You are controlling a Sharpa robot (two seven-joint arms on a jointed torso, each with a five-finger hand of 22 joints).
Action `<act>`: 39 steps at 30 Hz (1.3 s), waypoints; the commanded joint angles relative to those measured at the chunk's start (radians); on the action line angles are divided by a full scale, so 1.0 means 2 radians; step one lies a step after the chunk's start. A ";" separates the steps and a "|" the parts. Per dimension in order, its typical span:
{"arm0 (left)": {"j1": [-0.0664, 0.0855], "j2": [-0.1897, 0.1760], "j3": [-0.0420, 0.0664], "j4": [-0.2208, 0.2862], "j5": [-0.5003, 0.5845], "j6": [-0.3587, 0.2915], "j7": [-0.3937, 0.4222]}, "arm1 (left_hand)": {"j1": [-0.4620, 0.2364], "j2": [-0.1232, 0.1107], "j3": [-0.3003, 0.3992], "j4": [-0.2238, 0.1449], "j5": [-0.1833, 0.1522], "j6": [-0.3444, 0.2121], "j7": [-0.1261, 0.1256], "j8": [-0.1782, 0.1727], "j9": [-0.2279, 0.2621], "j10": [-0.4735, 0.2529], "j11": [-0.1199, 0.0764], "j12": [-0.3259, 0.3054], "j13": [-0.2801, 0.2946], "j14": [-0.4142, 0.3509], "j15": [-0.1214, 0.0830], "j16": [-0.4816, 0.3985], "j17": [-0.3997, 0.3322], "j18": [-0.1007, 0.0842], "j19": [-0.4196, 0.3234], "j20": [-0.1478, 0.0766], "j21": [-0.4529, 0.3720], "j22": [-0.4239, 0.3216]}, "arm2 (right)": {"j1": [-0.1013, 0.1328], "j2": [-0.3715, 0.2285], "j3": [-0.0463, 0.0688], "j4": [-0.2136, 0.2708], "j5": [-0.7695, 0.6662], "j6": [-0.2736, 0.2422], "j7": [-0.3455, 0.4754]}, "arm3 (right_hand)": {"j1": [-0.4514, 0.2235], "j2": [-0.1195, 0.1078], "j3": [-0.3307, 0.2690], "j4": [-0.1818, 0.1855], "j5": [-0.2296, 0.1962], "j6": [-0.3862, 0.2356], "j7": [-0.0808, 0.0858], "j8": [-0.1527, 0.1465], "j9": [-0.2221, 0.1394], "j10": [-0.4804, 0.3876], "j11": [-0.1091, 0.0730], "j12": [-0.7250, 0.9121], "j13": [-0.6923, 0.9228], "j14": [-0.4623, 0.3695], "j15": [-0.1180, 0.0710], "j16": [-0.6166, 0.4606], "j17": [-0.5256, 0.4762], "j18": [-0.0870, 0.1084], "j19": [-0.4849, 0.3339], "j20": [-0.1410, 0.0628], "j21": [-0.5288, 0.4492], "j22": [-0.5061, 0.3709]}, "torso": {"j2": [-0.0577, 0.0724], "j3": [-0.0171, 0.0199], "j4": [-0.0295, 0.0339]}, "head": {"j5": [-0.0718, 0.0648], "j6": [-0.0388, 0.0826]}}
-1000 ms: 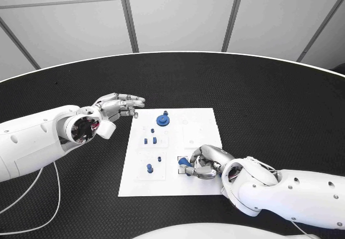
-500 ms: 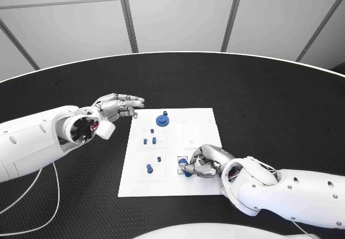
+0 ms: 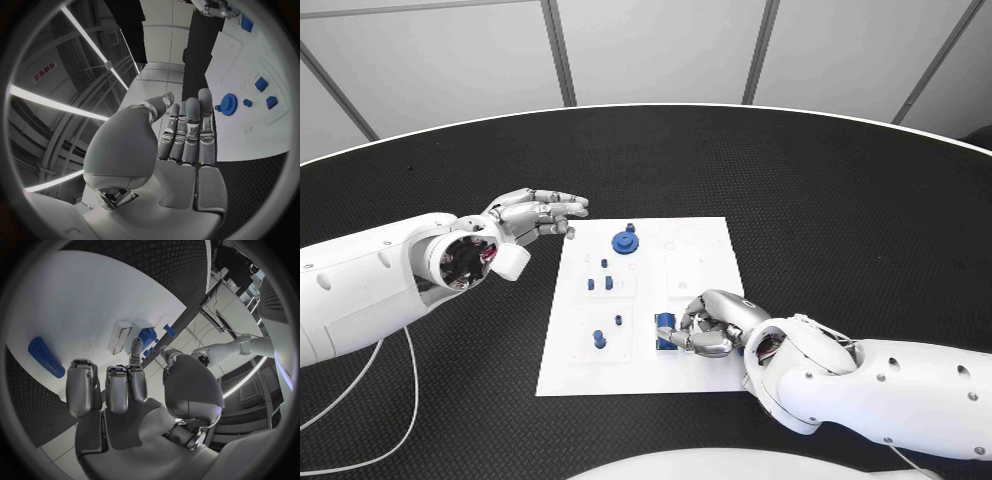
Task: Assemble the parts on the task board
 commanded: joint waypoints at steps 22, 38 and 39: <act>0.000 0.000 0.000 -0.002 0.000 0.001 0.000 | -0.004 0.002 0.000 0.003 -0.001 -0.003 0.000 -0.003 0.001 -0.005 0.000 0.003 0.001 -0.003 0.000 0.000 0.000 0.008 0.000 0.002 -0.004 -0.001 | 0.002 -0.054 0.005 0.047 -0.005 -0.006 0.032 | 0.158 -0.014 0.065 -0.061 -0.018 -0.011 -0.001 -0.014 -0.006 0.034 -0.002 -0.002 0.104 0.053 0.000 0.001 0.127 -0.003 0.038 -0.004 -0.007 0.094 | -0.003 -0.0001 -0.0033 | -0.001 0.003; 0.000 0.003 0.000 -0.003 0.000 0.003 0.001 | -0.004 0.002 0.000 0.004 -0.001 -0.003 0.000 -0.003 0.001 -0.005 0.000 0.003 0.001 -0.003 0.000 0.000 0.000 0.008 0.000 0.002 -0.004 -0.001 | 0.004 -0.022 0.006 0.015 -0.005 0.022 0.024 | 0.170 -0.016 0.081 -0.069 -0.030 -0.005 -0.003 -0.015 -0.008 0.036 -0.003 0.003 0.108 0.054 -0.001 0.003 0.132 -0.004 0.039 -0.004 -0.001 0.097 | -0.002 -0.0007 -0.0013 | 0.001 0.002; 0.000 0.003 0.000 -0.003 0.000 0.003 0.001 | -0.004 0.002 0.000 0.004 -0.001 -0.003 0.000 -0.003 0.001 -0.005 0.000 0.003 0.001 -0.003 0.000 0.000 0.000 0.008 0.000 0.002 -0.004 -0.001 | 0.004 -0.020 0.006 0.014 -0.005 0.022 0.024 | 0.170 -0.016 0.081 -0.069 -0.030 -0.005 -0.003 -0.015 -0.008 0.036 -0.003 0.003 0.108 0.054 -0.001 0.003 0.132 -0.004 0.039 -0.004 -0.001 0.097 | -0.002 -0.0008 -0.0013 | 0.001 0.002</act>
